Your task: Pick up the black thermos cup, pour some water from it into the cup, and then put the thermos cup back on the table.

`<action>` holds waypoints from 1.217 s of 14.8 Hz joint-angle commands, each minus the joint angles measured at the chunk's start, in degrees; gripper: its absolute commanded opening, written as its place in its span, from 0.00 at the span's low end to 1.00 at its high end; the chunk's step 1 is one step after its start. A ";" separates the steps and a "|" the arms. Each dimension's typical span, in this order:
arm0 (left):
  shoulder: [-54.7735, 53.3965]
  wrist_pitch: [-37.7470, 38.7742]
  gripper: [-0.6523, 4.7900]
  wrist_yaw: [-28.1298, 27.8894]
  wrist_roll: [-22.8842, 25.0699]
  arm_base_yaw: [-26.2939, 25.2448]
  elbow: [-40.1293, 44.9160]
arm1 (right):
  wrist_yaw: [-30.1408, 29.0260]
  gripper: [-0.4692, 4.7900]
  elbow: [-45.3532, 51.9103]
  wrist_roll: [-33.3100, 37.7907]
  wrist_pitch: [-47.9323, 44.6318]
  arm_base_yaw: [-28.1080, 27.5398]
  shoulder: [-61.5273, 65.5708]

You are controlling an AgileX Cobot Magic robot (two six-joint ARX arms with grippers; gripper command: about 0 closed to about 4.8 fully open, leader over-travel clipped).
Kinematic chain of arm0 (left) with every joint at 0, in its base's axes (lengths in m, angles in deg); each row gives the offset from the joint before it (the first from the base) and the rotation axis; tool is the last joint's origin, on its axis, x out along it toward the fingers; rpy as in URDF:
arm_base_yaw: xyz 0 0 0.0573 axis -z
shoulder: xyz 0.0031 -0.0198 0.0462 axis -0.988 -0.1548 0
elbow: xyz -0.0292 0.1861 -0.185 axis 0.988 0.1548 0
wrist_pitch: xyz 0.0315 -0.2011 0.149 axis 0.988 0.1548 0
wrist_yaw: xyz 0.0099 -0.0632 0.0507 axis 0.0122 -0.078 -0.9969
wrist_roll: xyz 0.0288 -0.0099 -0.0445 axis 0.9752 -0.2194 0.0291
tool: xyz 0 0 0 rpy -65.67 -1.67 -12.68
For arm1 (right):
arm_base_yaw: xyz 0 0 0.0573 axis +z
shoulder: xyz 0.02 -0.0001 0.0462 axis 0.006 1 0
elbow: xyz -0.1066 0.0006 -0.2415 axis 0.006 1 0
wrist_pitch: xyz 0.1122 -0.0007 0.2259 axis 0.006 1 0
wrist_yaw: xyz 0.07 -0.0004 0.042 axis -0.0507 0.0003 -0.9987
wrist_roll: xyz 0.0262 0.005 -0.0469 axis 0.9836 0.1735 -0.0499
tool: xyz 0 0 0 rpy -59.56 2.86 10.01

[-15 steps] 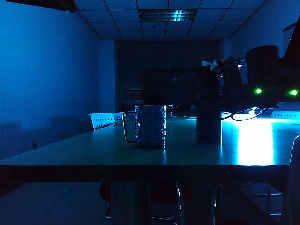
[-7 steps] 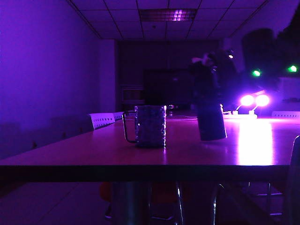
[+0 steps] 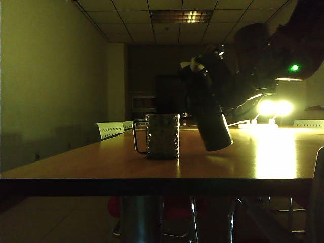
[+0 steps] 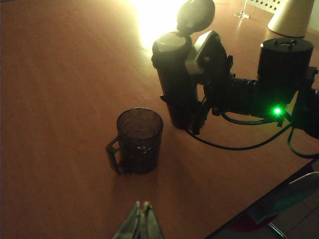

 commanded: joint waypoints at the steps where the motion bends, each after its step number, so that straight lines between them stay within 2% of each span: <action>1: 0.02 -1.29 0.11 0.02 0.13 0.07 -0.35 | 1.09 0.24 -0.77 -5.66 -3.61 0.33 -1.40; 6: 0.02 -1.95 0.11 0.02 0.15 0.07 -0.35 | 1.07 0.24 -0.68 -6.45 -3.96 0.28 -1.36; 11: 0.02 -1.97 0.11 0.07 0.13 0.07 -0.35 | 1.25 0.24 -0.66 -6.49 0.04 0.28 -1.33; 15: 0.02 -1.99 0.11 0.26 -0.07 0.07 -0.35 | 1.27 0.24 -0.68 -12.70 -0.35 0.39 -1.36; 18: 0.02 -2.08 0.11 0.31 -0.07 0.07 -0.35 | 3.43 0.24 -0.74 -13.94 -1.73 0.81 -1.49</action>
